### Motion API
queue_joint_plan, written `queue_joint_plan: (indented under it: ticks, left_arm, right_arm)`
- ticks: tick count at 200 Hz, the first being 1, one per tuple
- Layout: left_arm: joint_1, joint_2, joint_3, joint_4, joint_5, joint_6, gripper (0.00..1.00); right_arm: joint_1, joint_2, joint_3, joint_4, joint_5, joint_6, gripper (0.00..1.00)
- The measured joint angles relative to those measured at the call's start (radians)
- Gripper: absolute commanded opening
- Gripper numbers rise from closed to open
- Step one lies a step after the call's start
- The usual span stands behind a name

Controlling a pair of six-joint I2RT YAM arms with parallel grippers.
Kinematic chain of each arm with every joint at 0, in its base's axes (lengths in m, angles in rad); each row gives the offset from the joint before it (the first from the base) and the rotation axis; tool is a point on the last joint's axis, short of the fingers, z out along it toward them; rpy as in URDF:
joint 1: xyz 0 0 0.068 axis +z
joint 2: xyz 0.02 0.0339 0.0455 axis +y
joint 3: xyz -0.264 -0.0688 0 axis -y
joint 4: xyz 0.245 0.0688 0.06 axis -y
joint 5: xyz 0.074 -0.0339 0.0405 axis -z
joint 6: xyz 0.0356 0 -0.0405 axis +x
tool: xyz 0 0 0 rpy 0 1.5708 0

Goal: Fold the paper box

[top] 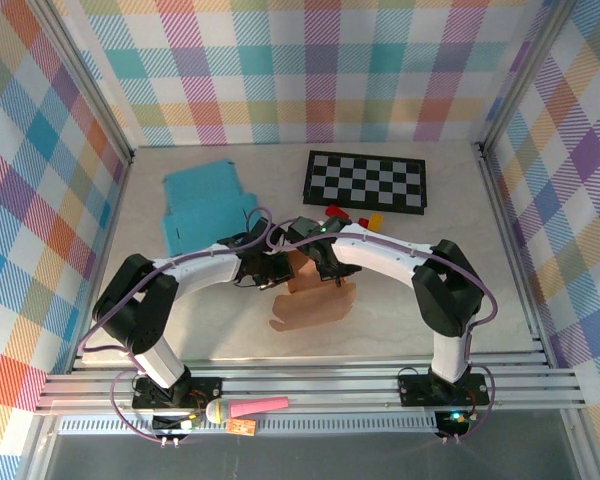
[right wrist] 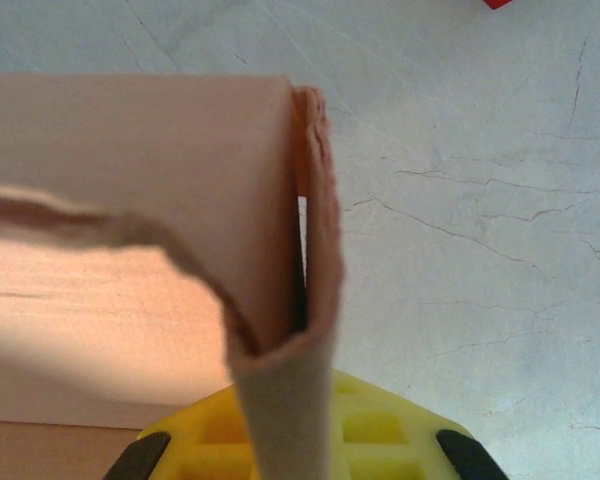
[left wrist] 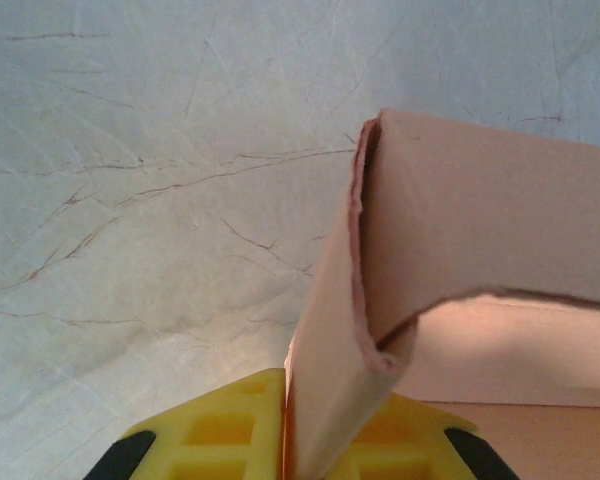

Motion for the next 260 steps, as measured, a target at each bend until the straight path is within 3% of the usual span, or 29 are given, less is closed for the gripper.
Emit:
queue_joint_plan:
  ticks: [41, 152, 182, 199, 260]
  left_arm:
    - [-0.002, -0.001, -0.025, 0.040, 0.002, -0.024, 0.19]
    - [-0.018, -0.003, -0.049, 0.073, 0.003, -0.030, 0.19]
    - [-0.028, -0.002, -0.053, 0.073, 0.003, -0.024, 0.12]
    - [-0.032, -0.002, -0.053, 0.072, 0.003, -0.019, 0.00]
    - [-0.050, -0.003, -0.040, 0.042, -0.026, -0.002, 0.01]
  right_arm:
    - [0.000, 0.000, -0.006, 0.000, -0.001, 0.004, 0.00]
    - [0.000, 0.000, -0.007, -0.004, -0.009, 0.025, 0.00]
    - [0.000, 0.000, -0.007, -0.008, -0.013, 0.027, 0.00]
    - [0.000, 0.000, -0.007, -0.007, -0.011, 0.026, 0.00]
    - [0.000, -0.002, -0.007, -0.013, -0.020, 0.026, 0.00]
